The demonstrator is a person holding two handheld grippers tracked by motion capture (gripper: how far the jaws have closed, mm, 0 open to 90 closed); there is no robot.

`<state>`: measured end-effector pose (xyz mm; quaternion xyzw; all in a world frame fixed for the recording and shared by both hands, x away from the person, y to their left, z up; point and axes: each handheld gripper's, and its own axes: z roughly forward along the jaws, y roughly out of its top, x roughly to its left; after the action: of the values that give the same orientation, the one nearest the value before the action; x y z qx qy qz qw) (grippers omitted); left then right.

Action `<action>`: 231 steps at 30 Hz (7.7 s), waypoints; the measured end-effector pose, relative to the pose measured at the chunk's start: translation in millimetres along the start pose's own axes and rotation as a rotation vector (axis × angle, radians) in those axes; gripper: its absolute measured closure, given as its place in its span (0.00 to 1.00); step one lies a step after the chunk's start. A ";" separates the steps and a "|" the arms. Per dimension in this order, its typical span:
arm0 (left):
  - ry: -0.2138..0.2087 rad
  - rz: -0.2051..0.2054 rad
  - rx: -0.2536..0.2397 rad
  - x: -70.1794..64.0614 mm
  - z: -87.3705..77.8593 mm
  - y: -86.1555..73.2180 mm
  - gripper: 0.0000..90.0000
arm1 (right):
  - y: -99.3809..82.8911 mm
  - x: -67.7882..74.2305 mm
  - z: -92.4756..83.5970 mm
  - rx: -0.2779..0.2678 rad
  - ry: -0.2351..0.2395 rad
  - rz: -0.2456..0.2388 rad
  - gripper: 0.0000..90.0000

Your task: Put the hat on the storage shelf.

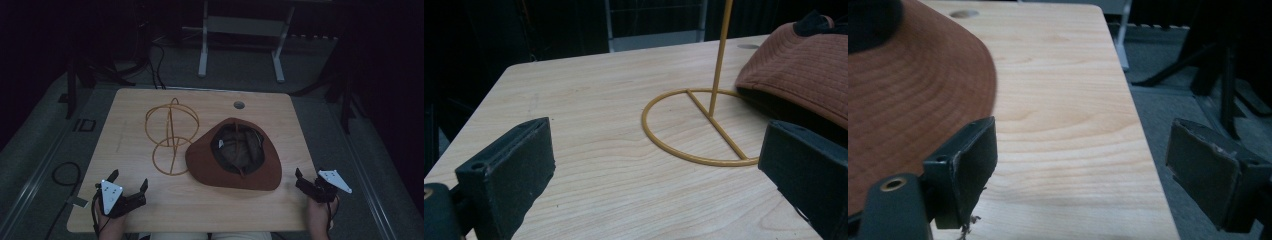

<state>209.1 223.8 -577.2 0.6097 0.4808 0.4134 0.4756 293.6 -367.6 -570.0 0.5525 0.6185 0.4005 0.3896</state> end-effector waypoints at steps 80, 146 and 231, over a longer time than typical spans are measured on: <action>-0.132 0.008 0.197 -25.7 6.4 6.5 0.03 | 133.2 118.2 118.5 0.328 0.381 -0.164 0.14; -0.371 0.078 0.226 -80.0 14.8 38.3 0.06 | 169.2 86.9 47.1 0.128 0.210 -0.080 0.94; -0.296 0.281 0.218 -212.2 165.4 189.2 0.97 | 147.5 86.8 -31.7 0.020 0.390 -0.107 0.66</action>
<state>363.2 -30.3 -436.2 0.7722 0.3582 0.3273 0.4101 311.6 -273.1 -424.9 0.4348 0.7147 0.4724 0.2776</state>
